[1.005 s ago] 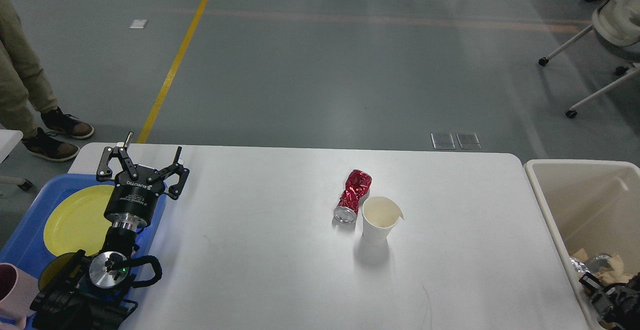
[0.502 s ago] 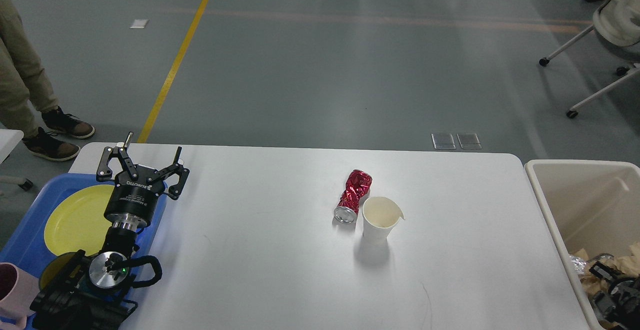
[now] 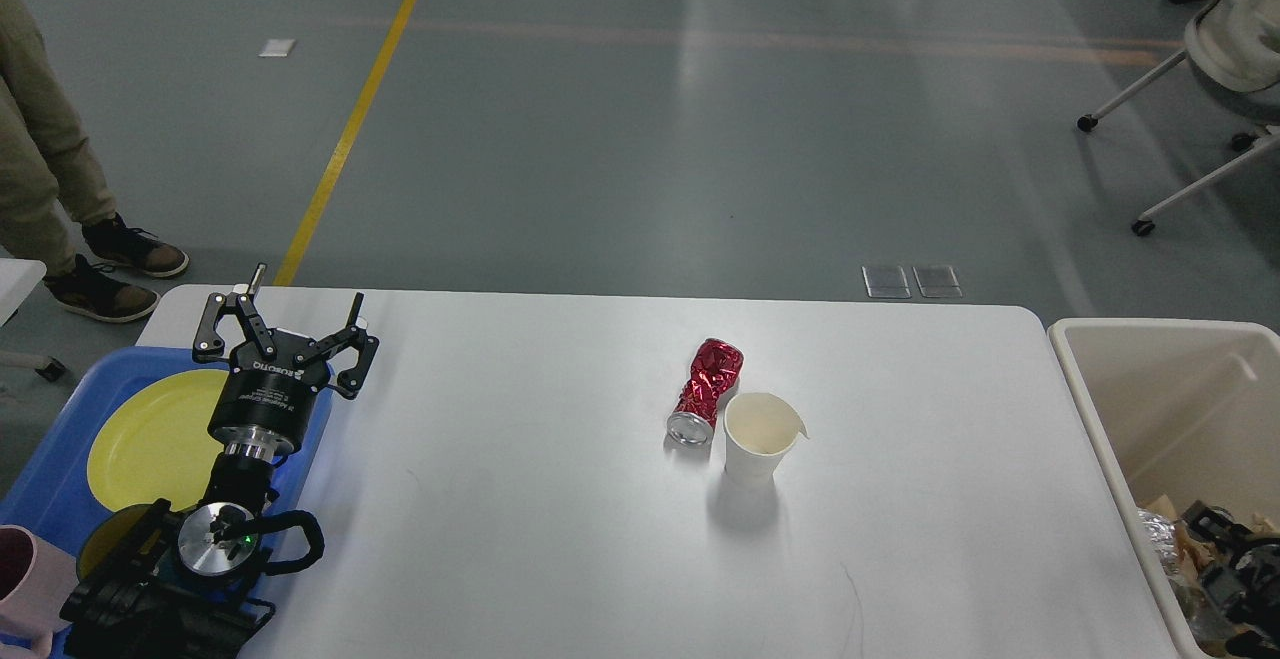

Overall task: Tidy desktop
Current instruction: 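Raise the right gripper and reach toward the paper cup near the red can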

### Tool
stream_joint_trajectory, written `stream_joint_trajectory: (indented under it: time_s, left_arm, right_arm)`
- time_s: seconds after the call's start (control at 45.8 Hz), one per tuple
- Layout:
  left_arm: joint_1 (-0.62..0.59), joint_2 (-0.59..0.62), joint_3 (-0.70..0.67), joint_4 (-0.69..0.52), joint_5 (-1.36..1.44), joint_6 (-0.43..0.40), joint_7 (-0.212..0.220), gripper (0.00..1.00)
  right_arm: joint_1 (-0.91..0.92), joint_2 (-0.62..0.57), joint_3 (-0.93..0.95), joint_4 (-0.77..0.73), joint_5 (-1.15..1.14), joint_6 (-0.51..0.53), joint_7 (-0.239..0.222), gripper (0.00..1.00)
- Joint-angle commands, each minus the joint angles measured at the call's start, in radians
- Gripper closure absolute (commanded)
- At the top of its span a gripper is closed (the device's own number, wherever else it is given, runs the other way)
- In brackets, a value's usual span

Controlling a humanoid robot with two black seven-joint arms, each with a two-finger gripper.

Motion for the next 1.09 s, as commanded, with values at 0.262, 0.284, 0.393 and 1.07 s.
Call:
stream_joint_trajectory:
  time_s: [0.262, 0.284, 0.393, 1.07]
  left_arm:
    - [-0.001, 0.000, 0.000, 0.000, 0.000, 0.000, 0.000, 0.04]
    - [-0.001, 0.000, 0.000, 0.000, 0.000, 0.000, 0.000, 0.04]
    - [-0.001, 0.000, 0.000, -0.002, 0.000, 0.000, 0.000, 0.04]
    - [-0.001, 0.000, 0.000, 0.000, -0.001, 0.000, 0.000, 0.04]
  right_arm:
    - [0.569, -0.241, -0.062, 0.475, -0.209, 0.358, -0.152, 0.00]
    - [0.606, -0.245, -0.065, 0.508, -0.220, 0.366, -0.163, 0.00]
    - [0.793, -0.279, -0.114, 0.668, -0.243, 0.432, -0.221, 0.00]
    - [1.751, 0.069, -0.435, 1.463, -0.010, 0.607, -0.232, 0.02]
